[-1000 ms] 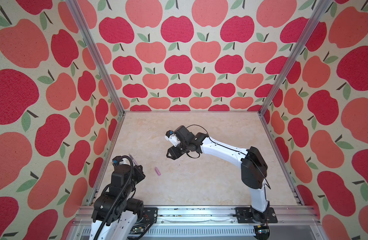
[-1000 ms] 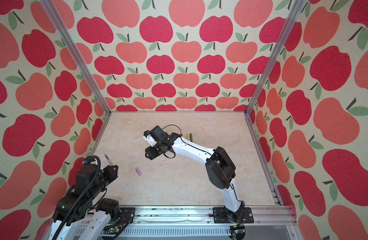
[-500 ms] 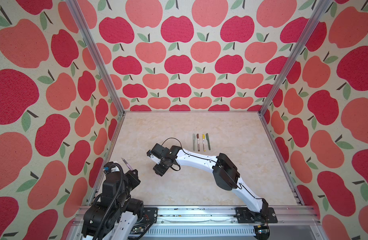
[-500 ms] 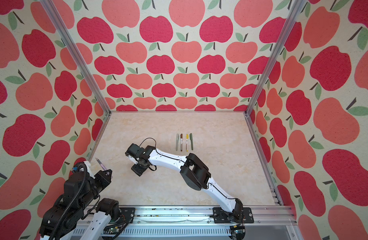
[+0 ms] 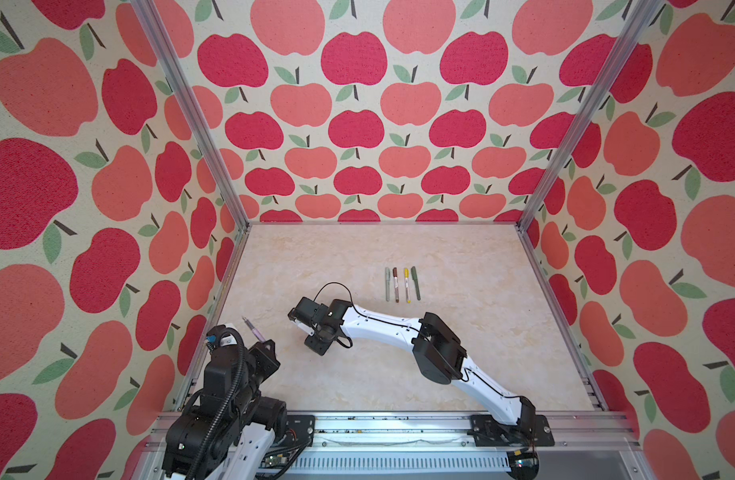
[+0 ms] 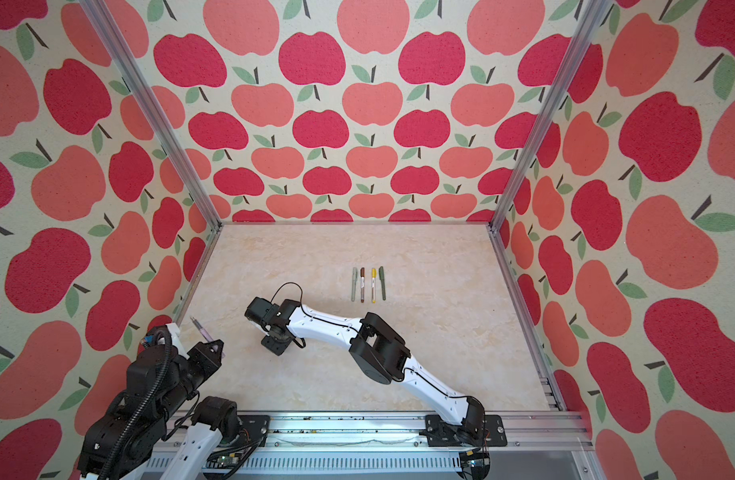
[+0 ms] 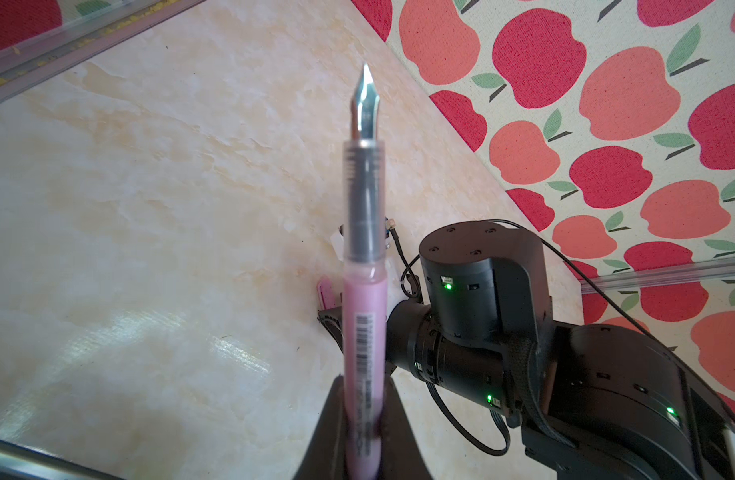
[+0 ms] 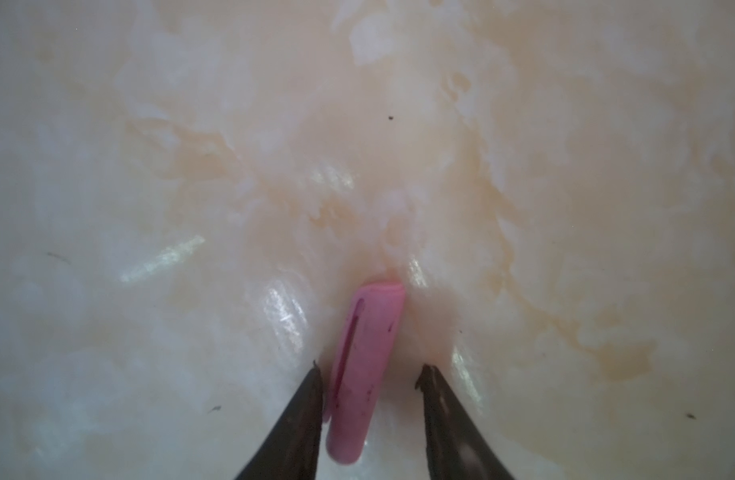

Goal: Insert the pens into the pen caps
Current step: 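Grasp the pink cap with the right gripper while the left holds the pen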

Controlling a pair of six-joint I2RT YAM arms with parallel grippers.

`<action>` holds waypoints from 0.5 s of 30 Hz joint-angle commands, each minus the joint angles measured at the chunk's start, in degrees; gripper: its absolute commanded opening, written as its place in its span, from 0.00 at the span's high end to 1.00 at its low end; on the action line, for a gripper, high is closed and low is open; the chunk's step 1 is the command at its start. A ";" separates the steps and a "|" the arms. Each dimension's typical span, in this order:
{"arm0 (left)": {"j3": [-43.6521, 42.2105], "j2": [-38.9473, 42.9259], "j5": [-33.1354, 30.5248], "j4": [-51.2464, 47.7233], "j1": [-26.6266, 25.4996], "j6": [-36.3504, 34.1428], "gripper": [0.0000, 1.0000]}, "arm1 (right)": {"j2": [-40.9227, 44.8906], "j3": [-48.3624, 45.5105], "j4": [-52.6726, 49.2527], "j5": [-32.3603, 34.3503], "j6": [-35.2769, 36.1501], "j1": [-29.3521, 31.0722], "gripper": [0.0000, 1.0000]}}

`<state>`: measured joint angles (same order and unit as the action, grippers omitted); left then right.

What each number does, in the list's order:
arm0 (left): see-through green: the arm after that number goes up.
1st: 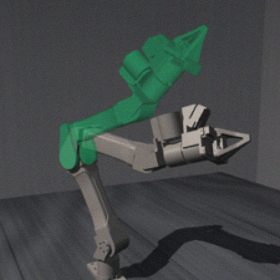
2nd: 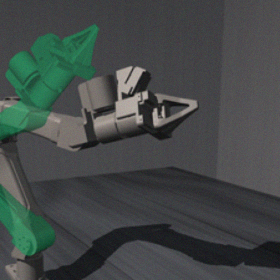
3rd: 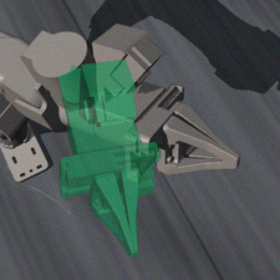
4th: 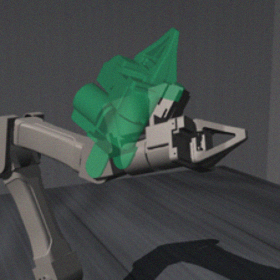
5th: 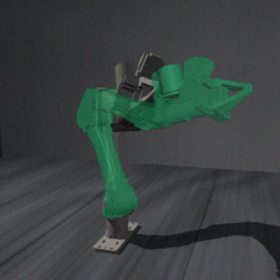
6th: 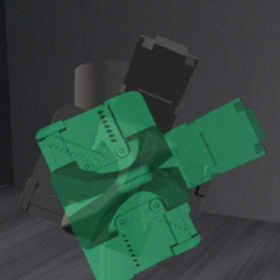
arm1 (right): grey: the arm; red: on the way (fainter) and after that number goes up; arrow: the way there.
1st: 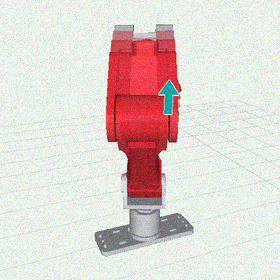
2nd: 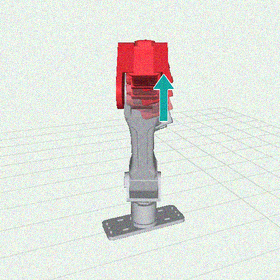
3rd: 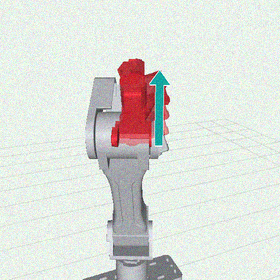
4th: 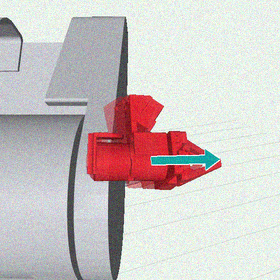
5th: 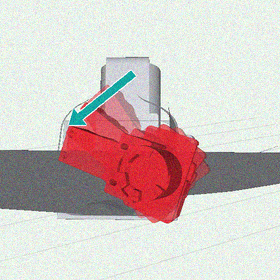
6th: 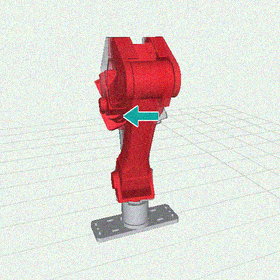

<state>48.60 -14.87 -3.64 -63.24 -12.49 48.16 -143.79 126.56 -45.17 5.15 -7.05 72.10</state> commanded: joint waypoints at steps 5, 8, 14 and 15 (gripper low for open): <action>-1.06 0.55 0.56 1.03 0.27 0.09 1.00 | -4.31 1.60 -2.23 1.51 0.90 -0.10 0.74; -1.23 0.12 0.80 1.61 0.23 -0.08 1.00 | -4.23 1.58 -2.45 0.97 0.46 -0.11 0.79; -1.66 -0.74 2.26 2.95 0.23 -0.74 1.00 | -0.20 -3.07 0.56 -0.84 -1.25 -0.67 0.88; -1.75 -1.01 2.79 3.26 0.27 -1.02 1.00 | 1.07 -4.70 1.82 -1.45 -2.08 -0.96 0.89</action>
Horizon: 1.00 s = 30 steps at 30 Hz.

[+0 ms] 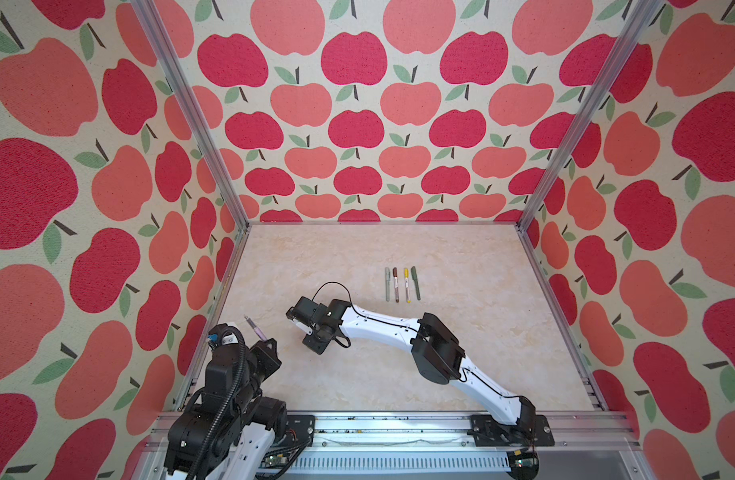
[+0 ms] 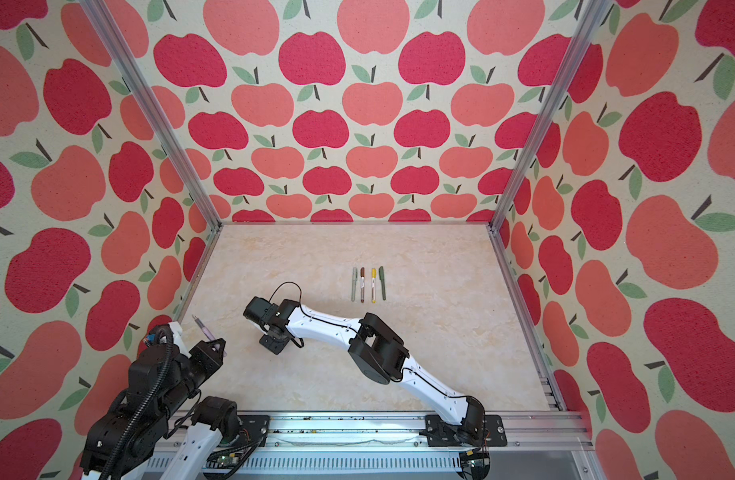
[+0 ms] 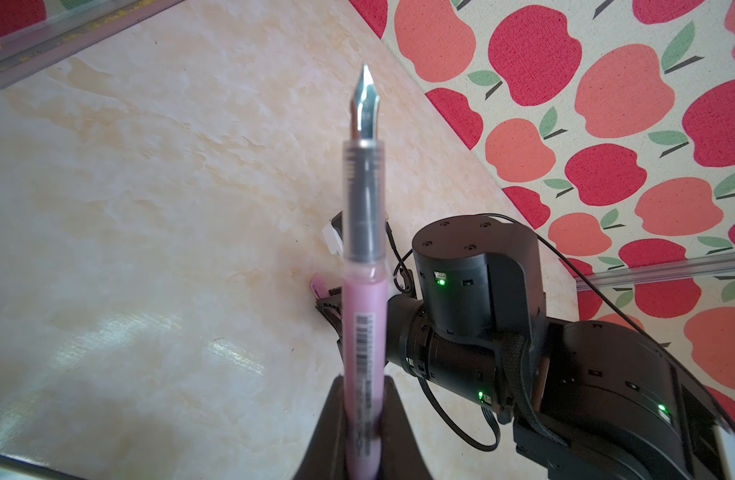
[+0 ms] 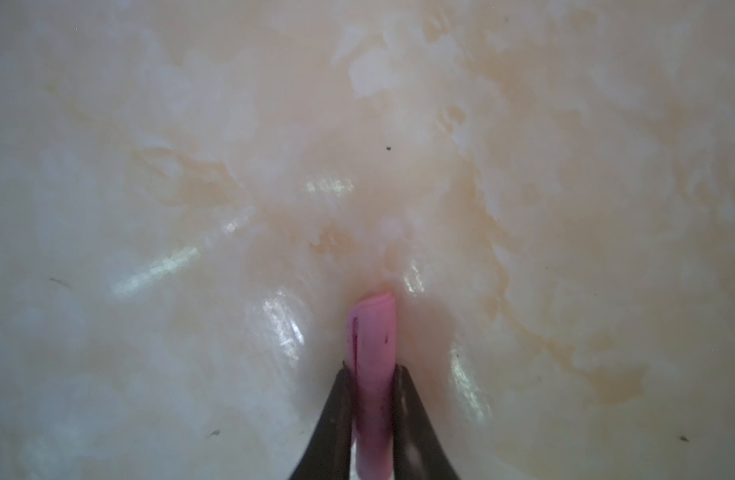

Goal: Insert the pens into the pen caps
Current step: 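Grasp the pink cap with the right gripper while the left holds the pen, then lift the pink cap with the right gripper and bring it above the pen nib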

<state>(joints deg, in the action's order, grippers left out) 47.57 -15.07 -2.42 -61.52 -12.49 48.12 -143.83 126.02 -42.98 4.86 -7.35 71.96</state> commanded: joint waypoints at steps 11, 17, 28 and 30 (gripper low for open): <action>-3.90 -8.17 16.96 11.21 0.27 -5.46 1.00 | 17.81 -25.09 13.82 -5.69 -11.47 -7.45 0.92; -7.38 -12.08 23.48 19.84 -1.79 -5.40 1.00 | 25.00 -33.46 16.55 -4.80 -16.52 -10.59 0.92; -12.01 -24.61 19.60 36.66 -18.63 -6.27 0.99 | 35.82 -43.01 19.65 -4.40 -21.41 -16.08 0.92; -12.72 -27.03 19.62 40.22 -20.92 -6.95 0.99 | 38.01 -44.40 19.94 -4.18 -21.80 -17.05 0.92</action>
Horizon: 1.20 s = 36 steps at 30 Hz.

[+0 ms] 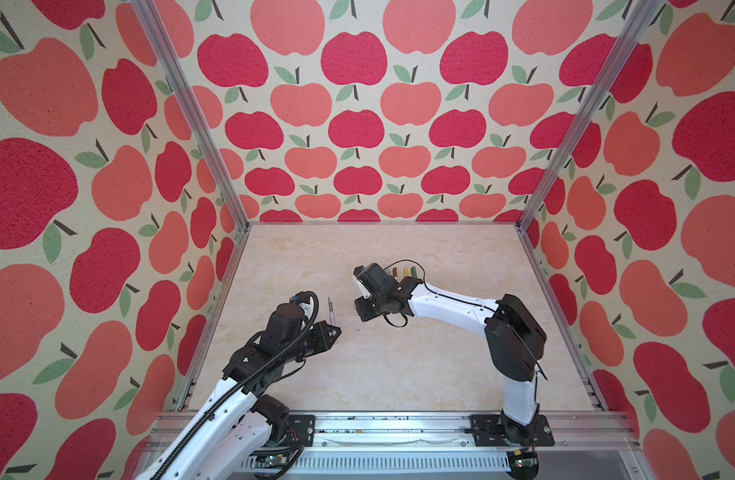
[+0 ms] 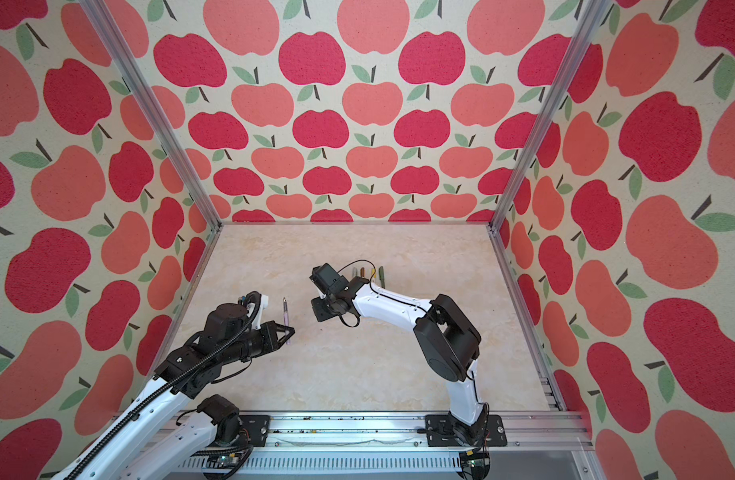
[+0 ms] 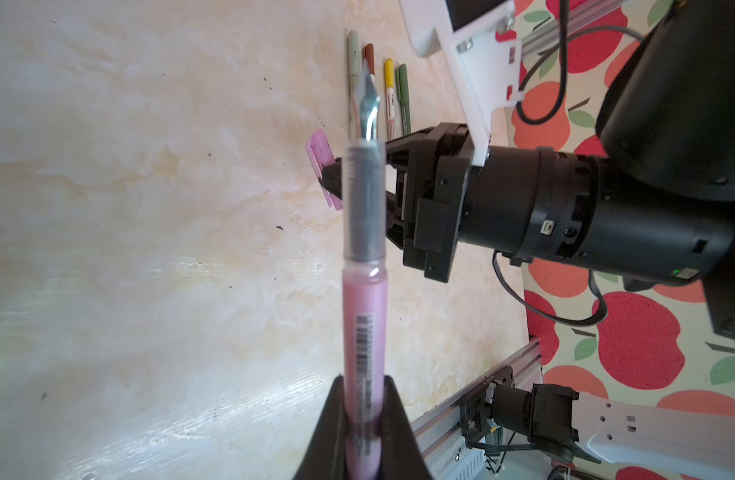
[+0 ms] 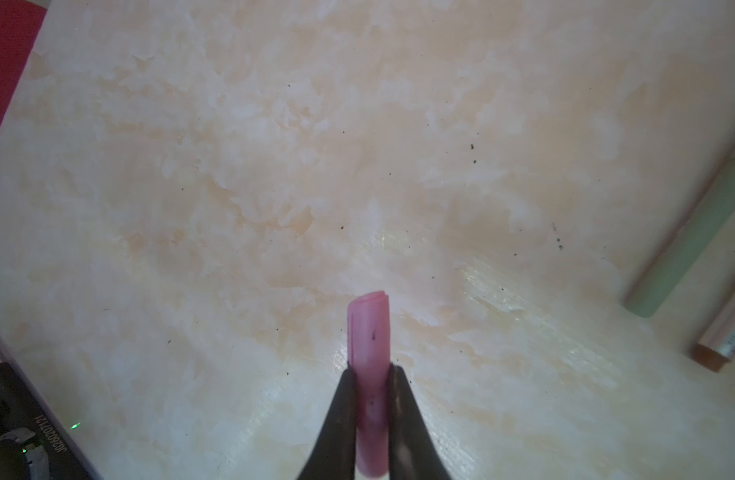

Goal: Insert the pens into the pen caps
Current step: 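Lift the pink cap with the right gripper and bring it above the pen nib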

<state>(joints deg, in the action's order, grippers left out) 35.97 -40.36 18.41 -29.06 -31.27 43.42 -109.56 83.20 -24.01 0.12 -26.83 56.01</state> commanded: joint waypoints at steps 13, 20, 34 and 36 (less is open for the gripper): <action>-3.80 -15.73 3.74 28.72 -8.74 -5.88 0.98 | 18.78 -8.98 4.97 1.20 -4.09 -5.21 0.92; -2.67 -19.27 3.08 31.85 -10.08 -5.86 0.98 | 22.20 -11.86 9.58 0.53 -8.46 -5.47 0.91; -2.22 -20.37 2.24 32.40 -11.40 -5.96 0.98 | 21.02 -11.58 14.25 -2.79 -13.21 -6.51 0.91; -2.30 -20.29 1.98 32.57 -11.57 -5.96 0.98 | 20.46 -11.38 14.25 -3.16 -13.40 -6.53 0.91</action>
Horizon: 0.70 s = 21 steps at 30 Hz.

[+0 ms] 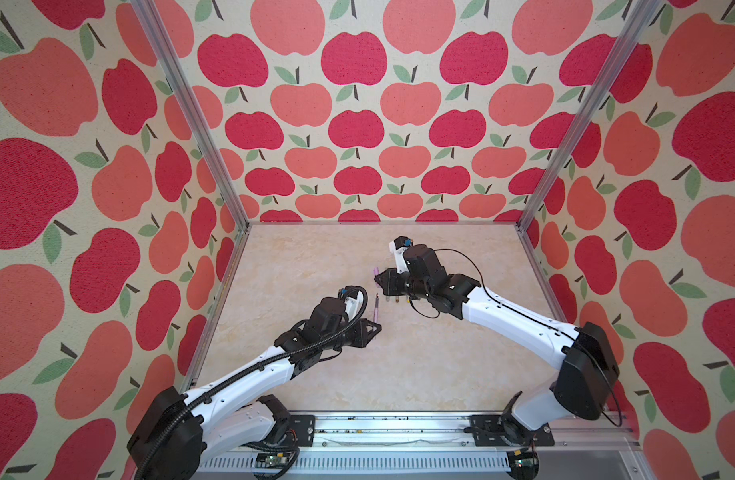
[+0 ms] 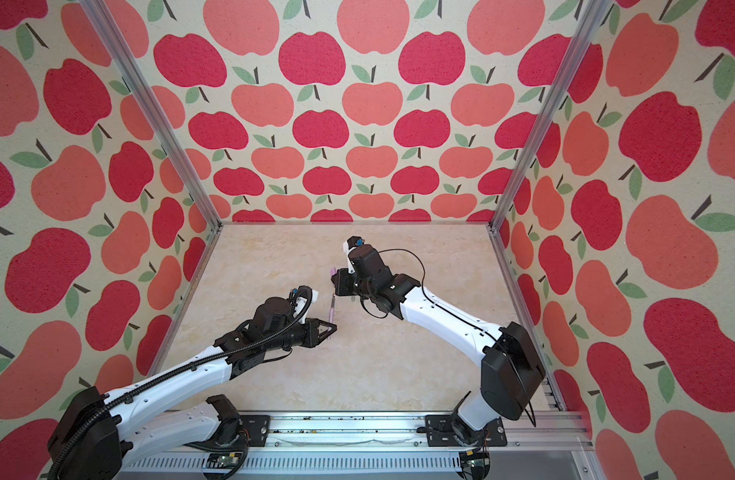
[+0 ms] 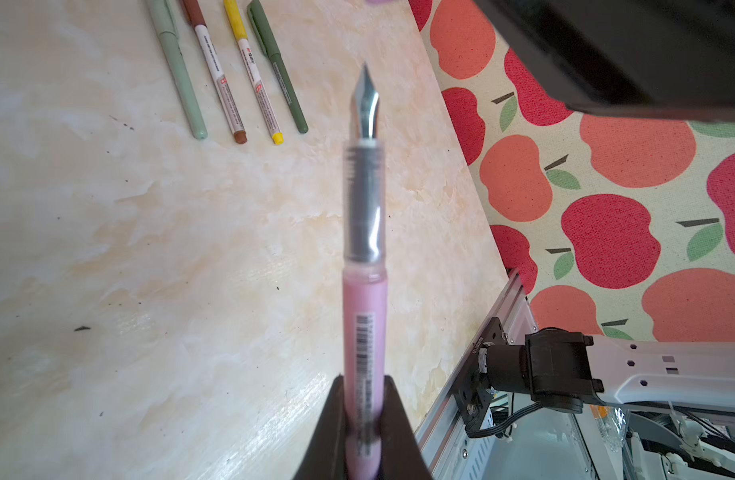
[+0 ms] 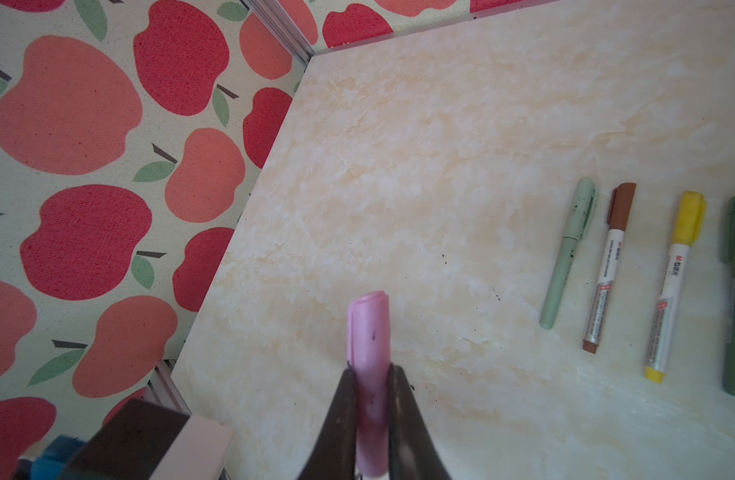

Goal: Insert the pens into the pen caps
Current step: 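Lift the pink cap with the right gripper and bring it above the pen nib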

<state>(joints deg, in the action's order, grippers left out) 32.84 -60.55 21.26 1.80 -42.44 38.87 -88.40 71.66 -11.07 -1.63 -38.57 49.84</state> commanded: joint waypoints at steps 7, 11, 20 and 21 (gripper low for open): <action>0.73 0.27 -1.86 1.67 -0.48 -1.49 0.99 | -1.73 -0.10 2.00 -2.71 -2.37 -0.36 0.91; 0.48 0.83 -3.14 1.45 -0.54 -1.52 0.99 | -1.43 -0.92 2.37 -2.94 -2.70 -0.36 0.92; -0.06 1.36 -5.07 1.62 -0.37 -1.09 0.99 | -1.18 -1.50 2.59 -3.59 -3.10 -0.28 0.92; -0.01 1.32 -5.17 1.62 -0.44 -1.10 0.99 | -1.17 -1.69 2.79 -3.73 -3.20 -0.27 0.92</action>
<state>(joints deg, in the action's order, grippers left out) 32.82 -60.27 17.37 2.46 -42.63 38.87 -89.71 71.11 -9.76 -4.25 -40.66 49.80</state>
